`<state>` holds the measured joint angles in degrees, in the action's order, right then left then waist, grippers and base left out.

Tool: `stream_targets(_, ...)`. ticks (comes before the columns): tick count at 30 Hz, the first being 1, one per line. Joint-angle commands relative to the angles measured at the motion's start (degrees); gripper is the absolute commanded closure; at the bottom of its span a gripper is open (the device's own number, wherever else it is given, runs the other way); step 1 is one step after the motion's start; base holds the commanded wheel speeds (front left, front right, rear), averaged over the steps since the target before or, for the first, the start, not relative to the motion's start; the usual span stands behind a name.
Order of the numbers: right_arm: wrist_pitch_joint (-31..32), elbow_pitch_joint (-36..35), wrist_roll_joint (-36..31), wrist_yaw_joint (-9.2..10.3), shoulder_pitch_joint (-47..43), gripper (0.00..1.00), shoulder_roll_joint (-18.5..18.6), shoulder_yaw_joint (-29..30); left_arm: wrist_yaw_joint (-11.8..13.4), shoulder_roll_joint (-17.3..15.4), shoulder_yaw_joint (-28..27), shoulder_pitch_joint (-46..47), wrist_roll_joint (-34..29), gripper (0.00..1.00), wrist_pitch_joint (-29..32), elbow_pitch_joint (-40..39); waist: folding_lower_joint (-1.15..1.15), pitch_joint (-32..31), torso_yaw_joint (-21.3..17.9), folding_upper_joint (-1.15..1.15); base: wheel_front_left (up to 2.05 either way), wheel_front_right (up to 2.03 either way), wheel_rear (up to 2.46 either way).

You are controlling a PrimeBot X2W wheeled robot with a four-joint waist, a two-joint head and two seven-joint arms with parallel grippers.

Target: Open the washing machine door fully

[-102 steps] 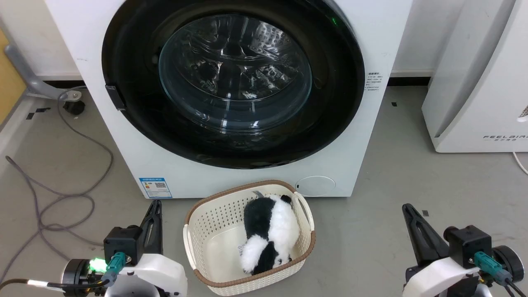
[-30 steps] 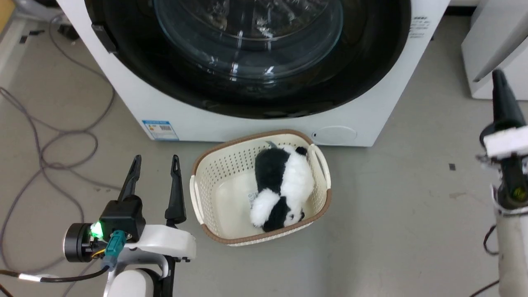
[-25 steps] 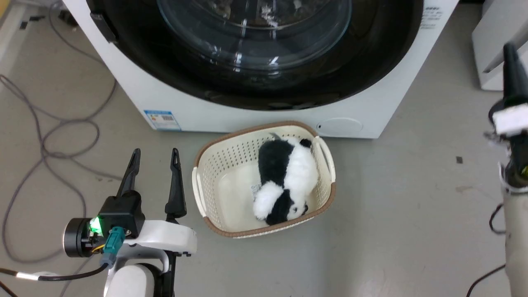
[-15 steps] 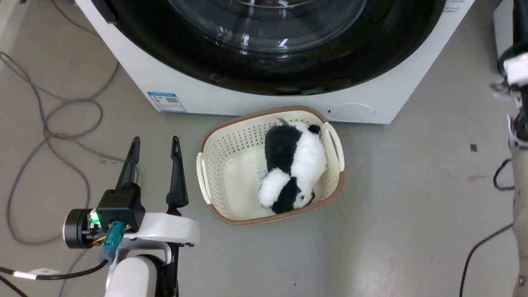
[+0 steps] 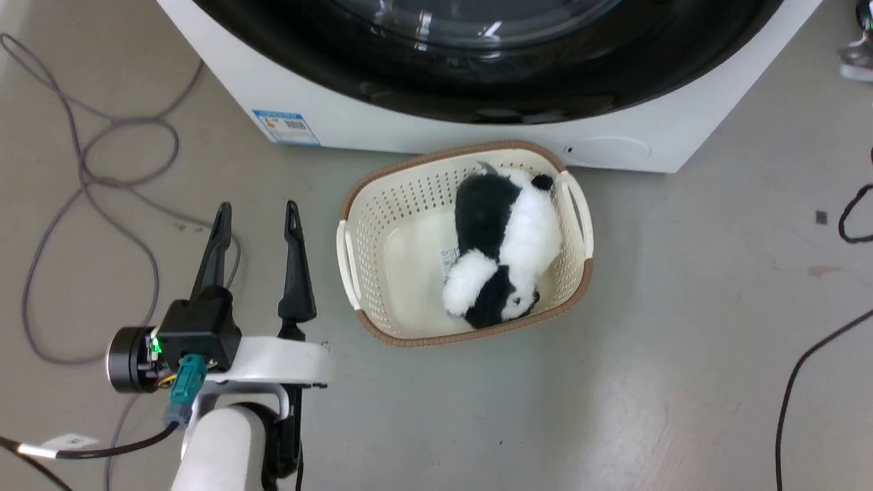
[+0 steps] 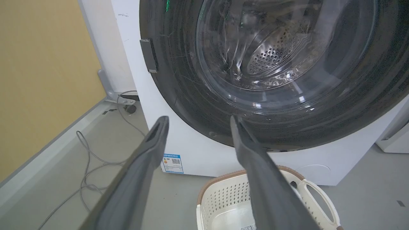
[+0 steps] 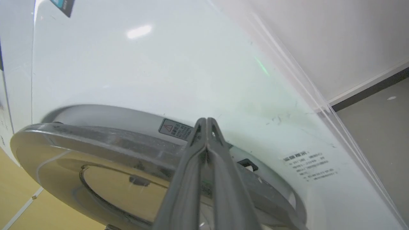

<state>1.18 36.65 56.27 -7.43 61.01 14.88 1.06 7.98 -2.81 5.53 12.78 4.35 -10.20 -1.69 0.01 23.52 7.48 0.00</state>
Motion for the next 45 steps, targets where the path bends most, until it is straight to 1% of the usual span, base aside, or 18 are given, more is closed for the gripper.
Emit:
stream_targets(1, 0.62, 1.37, 2.23, -0.05, 2.9, 1.0, 0.78, -0.55, 0.56, -0.06, 0.38, 1.44, 0.59, 0.0, -0.73, -0.31, -0.01, 0.92, 0.41, 0.0, 0.0, 0.0, 0.0)
stream_targets(6, 2.39, 2.99, 4.7, -0.05, 4.93, 1.0, 1.61, -2.34, 1.1, -0.06, 0.77, 2.23, 0.68, 0.0, -1.32, -0.18, -0.01, 1.88, 0.7, 0.0, 0.0, 0.0, 0.0)
stream_targets(11, 6.57, 4.08, 7.82, -0.05, 6.49, 1.0, 2.52, -4.68, 1.53, -0.06, 1.09, 2.86, 0.58, 0.0, -1.92, -0.07, -0.01, 2.39, 0.68, 0.0, 0.0, 0.0, 0.0)
stream_targets(17, 13.79, 4.84, 13.1, -0.05, 7.35, 1.0, 3.46, -7.3, 1.63, -0.07, 1.16, 3.27, 0.43, 0.0, -2.64, 0.36, -0.01, 2.41, 0.42, 0.0, 0.0, 0.0, 0.0)
stream_targets(22, 20.67, 5.22, 18.94, -0.05, 7.43, 1.0, 3.81, -8.72, 1.55, -0.07, 1.09, 3.5, 0.4, 0.0, -3.24, 0.92, -0.01, 2.09, 0.27, 0.0, 0.0, 0.0, 0.0)
stream_targets(25, 22.98, 5.05, 21.94, -0.05, 7.36, 1.0, 4.38, -9.16, 1.49, -0.07, 0.94, 3.55, 0.37, 0.0, -3.6, 1.28, -0.01, 1.78, 0.19, 0.0, 0.0, 0.0, 0.0)
stream_targets(35, 22.67, 6.98, 29.57, -0.06, 8.35, 1.0, 5.72, -9.67, 1.11, -0.07, 0.95, 3.32, 0.17, 0.0, -4.79, 2.3, -0.01, 0.18, 0.86, 0.0, 0.0, 0.0, 0.0)
stream_targets(45, 24.03, 6.9, 29.5, -0.06, 2.99, 1.0, 5.78, -11.92, 0.95, -0.07, 0.64, 0.45, -0.04, 0.0, -4.8, 3.04, -0.01, -4.81, 1.02, 0.0, 0.0, 0.0, 0.0)
